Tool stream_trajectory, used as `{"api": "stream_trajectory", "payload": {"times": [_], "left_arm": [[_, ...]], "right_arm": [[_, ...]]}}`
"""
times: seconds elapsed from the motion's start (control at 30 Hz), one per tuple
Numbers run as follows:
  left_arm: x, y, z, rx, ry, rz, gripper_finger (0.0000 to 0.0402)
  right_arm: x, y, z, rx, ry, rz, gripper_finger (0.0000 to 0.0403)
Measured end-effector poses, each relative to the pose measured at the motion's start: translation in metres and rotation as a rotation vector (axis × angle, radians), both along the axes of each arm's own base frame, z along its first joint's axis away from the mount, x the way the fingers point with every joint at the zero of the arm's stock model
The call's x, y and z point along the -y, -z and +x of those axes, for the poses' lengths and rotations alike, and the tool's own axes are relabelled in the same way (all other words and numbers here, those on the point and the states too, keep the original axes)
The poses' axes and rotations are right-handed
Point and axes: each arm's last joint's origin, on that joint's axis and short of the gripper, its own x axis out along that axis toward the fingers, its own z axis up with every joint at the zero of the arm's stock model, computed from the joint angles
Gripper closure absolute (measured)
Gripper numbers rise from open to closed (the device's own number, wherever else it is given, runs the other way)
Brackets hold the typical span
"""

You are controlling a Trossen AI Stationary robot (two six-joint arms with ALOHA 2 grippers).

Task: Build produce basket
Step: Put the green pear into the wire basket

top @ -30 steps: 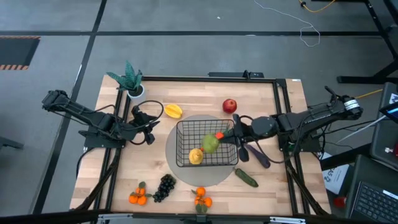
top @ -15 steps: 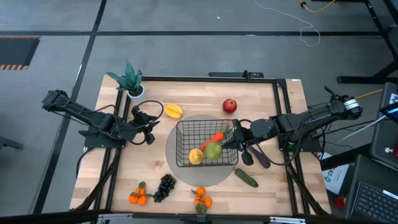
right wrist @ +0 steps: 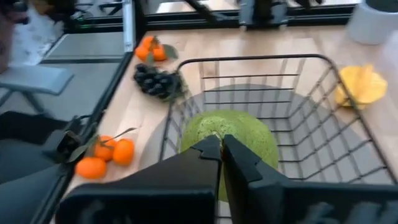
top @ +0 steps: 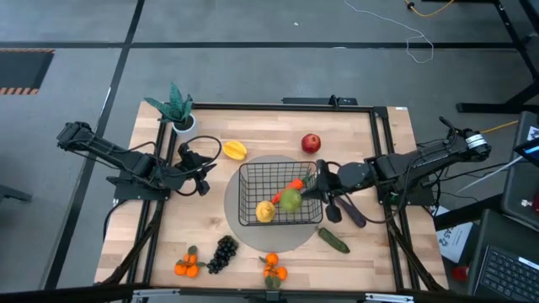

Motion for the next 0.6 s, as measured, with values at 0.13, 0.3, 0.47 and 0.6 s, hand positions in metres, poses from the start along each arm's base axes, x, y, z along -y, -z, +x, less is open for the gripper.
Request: {"api": "stream_trajectory", "payload": {"times": [0.13,0.3,0.47,0.6], "left_arm": [[0.0000,0.0000,0.0000,0.000,0.000,0.000,0.0315],[0.0000,0.0001,0.0000,0.000,0.000,0.000,0.0315],[0.0000,-0.0001,0.0000,0.000,0.000,0.000,0.0315],[0.0000,0.0001,0.0000,0.000,0.000,0.000,0.0315]], "right_arm": [[0.0033,0.0013,-0.0003,-0.003,0.090,-0.055,0.0403],[0.0041,0.0046,-0.0022,-0.040,0.096,-0.076,0.0403],[0.0041,0.0062,-0.0025,-0.061,0.124,-0.031,0.0402],[0.0041,0.0093,-0.0004,-0.071,0.144,-0.045,0.0387]]}}
